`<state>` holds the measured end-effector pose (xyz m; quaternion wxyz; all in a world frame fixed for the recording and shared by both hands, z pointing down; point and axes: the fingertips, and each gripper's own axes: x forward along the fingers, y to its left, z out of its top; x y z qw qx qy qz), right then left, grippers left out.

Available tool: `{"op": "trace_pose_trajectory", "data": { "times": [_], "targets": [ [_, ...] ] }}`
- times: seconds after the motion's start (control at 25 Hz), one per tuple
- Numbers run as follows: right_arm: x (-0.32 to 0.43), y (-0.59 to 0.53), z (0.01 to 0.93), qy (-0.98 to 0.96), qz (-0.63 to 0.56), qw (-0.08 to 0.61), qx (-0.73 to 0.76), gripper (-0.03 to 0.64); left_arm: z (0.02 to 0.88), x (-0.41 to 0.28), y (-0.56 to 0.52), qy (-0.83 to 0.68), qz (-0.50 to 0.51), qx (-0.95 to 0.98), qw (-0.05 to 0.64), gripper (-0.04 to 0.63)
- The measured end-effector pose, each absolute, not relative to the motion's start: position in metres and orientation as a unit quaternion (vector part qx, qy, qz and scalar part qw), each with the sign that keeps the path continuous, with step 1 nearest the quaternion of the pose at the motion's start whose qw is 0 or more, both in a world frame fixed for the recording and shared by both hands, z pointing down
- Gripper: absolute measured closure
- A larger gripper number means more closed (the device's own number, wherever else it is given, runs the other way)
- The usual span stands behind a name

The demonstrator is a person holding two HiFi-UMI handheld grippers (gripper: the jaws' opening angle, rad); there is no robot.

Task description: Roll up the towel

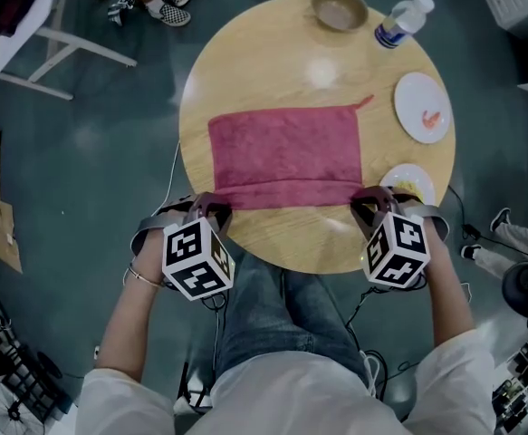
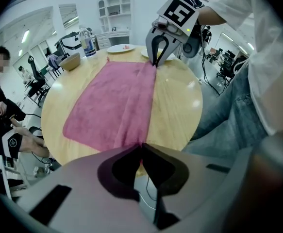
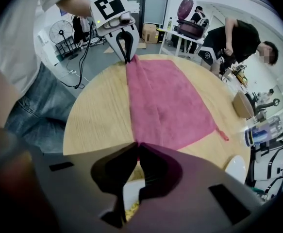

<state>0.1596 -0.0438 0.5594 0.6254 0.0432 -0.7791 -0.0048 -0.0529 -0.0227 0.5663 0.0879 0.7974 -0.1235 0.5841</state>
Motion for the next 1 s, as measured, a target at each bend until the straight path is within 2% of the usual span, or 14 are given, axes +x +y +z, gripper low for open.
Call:
{"op": "trace_pose_trajectory", "data": {
  "times": [0.4,1.0],
  "targets": [
    [0.162,-0.028,0.537,-0.792,0.053,0.608,0.033,0.598,0.549,-0.055,-0.004,-0.121,0.557,0.807,0.151,0.575],
    [0.152,-0.091,0.537,-0.789,0.064,0.609,0.054,0.598,0.547,-0.066,-0.075,-0.16,0.545,0.804,0.175,0.574]
  ]
}}
